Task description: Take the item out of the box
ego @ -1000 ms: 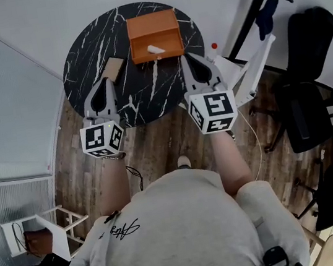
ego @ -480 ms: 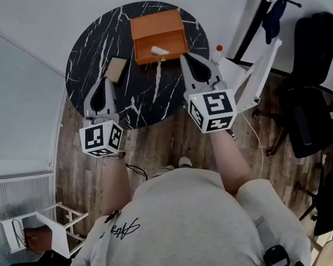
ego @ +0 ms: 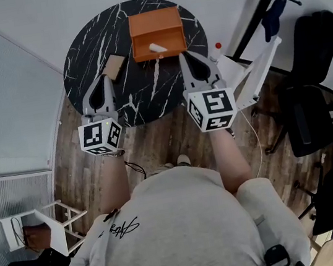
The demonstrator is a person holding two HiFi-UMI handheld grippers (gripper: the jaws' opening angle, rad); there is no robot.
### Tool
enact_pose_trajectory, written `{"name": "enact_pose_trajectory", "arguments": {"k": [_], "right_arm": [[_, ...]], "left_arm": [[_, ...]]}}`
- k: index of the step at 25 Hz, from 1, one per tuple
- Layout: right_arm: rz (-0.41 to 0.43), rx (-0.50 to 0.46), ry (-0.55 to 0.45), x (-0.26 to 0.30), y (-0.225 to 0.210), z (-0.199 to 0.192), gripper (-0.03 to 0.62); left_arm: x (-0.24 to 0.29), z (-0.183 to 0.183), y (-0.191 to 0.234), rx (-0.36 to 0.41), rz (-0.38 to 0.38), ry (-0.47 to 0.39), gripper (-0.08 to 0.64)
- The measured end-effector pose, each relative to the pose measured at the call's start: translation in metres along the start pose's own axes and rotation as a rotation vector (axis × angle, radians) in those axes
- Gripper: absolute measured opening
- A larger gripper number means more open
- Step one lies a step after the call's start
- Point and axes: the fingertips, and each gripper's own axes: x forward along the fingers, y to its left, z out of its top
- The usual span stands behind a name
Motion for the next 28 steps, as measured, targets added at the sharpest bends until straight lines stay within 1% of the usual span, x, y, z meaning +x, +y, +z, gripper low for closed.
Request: {"name": "enact_pose_trajectory", "arguments": {"k": [9,17,22,28], "right_arm": [[0.001,0.007,-0.005,-0.005,-0.01,0.003,0.011],[0.033,0.014,0.005,0.002,-0.001,-0.004,0.011],[0.04,0.006,0.007,0.012,0.001,-0.005,0.011],[0.026,0.004,0.01,0.031,-0.009,-0.008,0.011]], "left_arm": [[-0.007,-0.003,-0.005,0.006,0.005,0.019,0.003],[-0.006,-0.006,-0.002,0.012,0.011,0.027,0.003],[0.003,-0.009,0.001,0.008,-0.002,0.024,0.003],[0.022,-0.018,0.01,-0.004,-0.012,0.025,0.003]]}}
